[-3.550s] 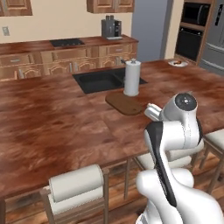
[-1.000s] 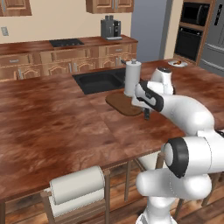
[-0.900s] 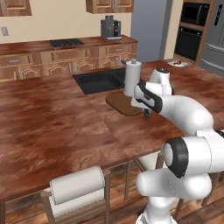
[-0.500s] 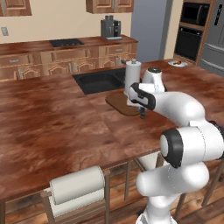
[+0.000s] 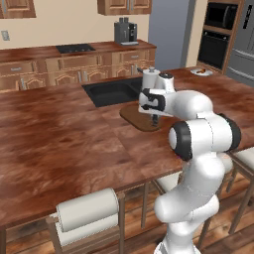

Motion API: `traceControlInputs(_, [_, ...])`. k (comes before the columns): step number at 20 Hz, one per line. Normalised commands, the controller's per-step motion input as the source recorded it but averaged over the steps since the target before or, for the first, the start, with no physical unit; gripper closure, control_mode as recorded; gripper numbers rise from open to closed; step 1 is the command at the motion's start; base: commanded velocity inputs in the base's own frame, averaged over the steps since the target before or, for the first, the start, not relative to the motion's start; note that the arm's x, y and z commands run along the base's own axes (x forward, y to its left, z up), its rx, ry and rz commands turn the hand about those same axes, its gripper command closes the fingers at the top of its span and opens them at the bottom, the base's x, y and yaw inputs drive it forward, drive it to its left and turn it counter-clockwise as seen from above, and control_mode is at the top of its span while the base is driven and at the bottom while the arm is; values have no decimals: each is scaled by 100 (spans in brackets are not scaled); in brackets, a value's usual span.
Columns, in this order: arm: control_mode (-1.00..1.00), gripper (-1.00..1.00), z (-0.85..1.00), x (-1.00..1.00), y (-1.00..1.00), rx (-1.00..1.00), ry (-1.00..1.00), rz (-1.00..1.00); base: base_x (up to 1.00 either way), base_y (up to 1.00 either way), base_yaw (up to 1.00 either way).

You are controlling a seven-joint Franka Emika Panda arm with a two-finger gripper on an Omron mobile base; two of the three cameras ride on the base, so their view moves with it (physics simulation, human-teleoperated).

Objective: Pick up the knife from the drawer and place it on the cutting board. Then place the meat from the plate to the cutting board.

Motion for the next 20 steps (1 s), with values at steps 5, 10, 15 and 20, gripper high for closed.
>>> traceControlInputs(5, [-100, 100, -16, 90, 0, 0, -2, 0, 0, 0, 0])
traceControlInputs(10, [-100, 100, -25, 84, 0, 0, 0, 0, 0, 0, 0])
traceControlInputs(15, [-100, 100, -28, 81, -1, 0, 0, 0, 0, 0, 0])
traceControlInputs(20, [-100, 100, -29, 78, -4, 0, 0, 0, 0, 0, 0])
